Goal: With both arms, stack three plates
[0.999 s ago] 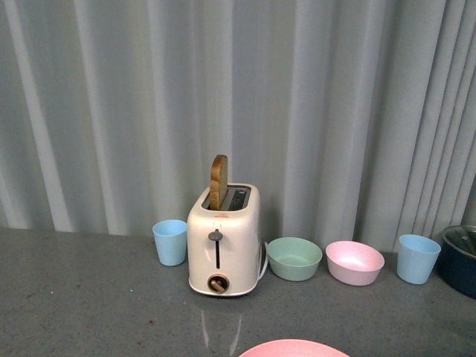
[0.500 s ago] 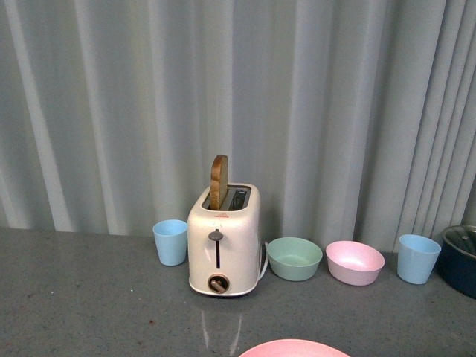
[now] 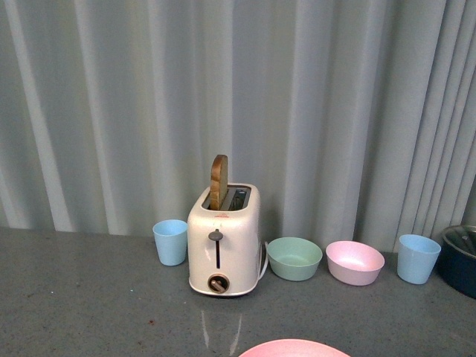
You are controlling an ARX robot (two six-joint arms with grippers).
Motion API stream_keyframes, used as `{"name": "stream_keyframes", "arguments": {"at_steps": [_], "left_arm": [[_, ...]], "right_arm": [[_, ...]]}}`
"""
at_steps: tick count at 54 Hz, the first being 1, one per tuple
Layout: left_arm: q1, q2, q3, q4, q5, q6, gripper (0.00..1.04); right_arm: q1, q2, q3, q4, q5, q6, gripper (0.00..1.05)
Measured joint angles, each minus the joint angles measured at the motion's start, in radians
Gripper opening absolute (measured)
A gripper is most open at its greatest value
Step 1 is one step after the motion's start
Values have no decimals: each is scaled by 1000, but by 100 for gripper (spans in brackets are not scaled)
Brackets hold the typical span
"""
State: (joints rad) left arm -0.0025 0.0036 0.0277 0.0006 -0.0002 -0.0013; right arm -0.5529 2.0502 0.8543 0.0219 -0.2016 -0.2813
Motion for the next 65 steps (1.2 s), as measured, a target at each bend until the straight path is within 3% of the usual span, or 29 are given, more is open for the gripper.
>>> {"name": "stream_keyframes", "arguments": {"at_steps": [18, 25, 40, 53, 65], "left_arm": [[0, 0, 0, 0, 0, 0, 98], [0, 0, 0, 0, 0, 0, 98], [0, 0, 0, 0, 0, 0, 98], [0, 0, 0, 0, 0, 0, 98], [0, 0, 0, 0, 0, 0, 98]], "right_arm": [[-8, 3, 0, 10, -3, -6, 17], [-15, 1, 0, 18, -23, 3, 4], [-23, -58, -8, 4, -30, -1, 3], [-41, -294, 44, -65, -55, -7, 3], [55, -503, 63, -50, -152, 67, 3]]}}
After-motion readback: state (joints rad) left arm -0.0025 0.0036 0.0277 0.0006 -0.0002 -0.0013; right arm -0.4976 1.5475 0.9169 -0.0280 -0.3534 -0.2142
